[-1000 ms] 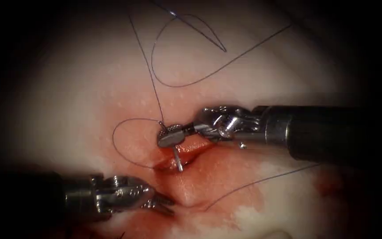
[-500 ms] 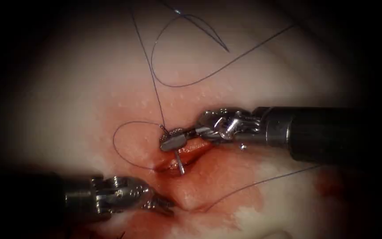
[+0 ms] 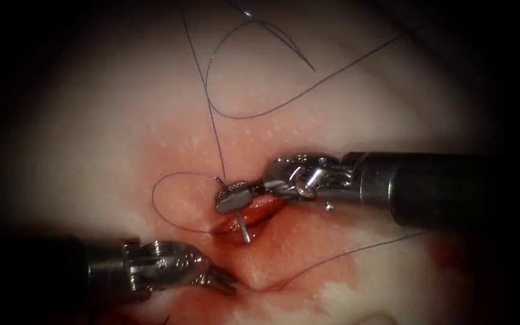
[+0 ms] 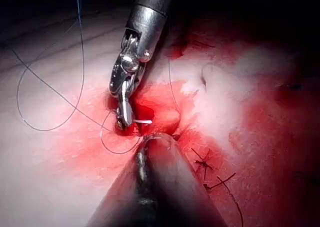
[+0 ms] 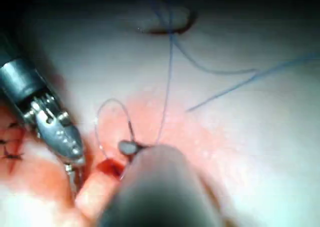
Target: Wound Closure
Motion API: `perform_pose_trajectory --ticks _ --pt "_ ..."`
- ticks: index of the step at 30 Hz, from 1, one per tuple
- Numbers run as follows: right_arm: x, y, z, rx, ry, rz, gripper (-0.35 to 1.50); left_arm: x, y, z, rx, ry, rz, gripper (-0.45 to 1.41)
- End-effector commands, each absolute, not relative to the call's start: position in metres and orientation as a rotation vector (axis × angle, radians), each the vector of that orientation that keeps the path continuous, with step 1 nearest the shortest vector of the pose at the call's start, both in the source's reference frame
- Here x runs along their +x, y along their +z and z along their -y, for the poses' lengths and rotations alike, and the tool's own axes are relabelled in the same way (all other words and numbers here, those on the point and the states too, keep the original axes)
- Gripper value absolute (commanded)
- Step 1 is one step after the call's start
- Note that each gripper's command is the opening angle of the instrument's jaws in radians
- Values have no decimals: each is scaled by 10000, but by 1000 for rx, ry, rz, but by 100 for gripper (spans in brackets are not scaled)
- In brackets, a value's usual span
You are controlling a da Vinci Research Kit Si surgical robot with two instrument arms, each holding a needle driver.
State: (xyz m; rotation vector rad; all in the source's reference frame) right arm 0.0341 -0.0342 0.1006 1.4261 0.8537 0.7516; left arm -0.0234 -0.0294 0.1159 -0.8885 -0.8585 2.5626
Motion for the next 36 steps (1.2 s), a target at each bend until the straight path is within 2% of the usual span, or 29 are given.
perform_pose_trajectory --ticks 1,16,18,20,24,26,29,36 --pt "350 1010 340 1424 755 -853 -35 -239 1165 297 -889 2562 861 14" --pt "354 1018 325 1426 891 -890 -33 -239 1164 297 -889 2562 861 14" --pt "353 1020 322 1416 907 -900 56 -239 1163 296 -889 2562 862 14" --pt "352 1022 321 1363 904 -945 83 -239 1162 296 -889 2561 863 14" --pt "349 1028 312 1172 782 -1091 93 -241 1154 292 -920 2559 834 14" --pt "346 1031 306 1140 760 -1114 93 -242 1150 290 -959 2570 808 15" --pt "337 1032 293 1102 728 -1148 103 -241 1144 284 -1043 2576 741 19" --pt "313 1015 268 1028 701 -1202 99 -245 1133 280 -1250 2560 594 25"
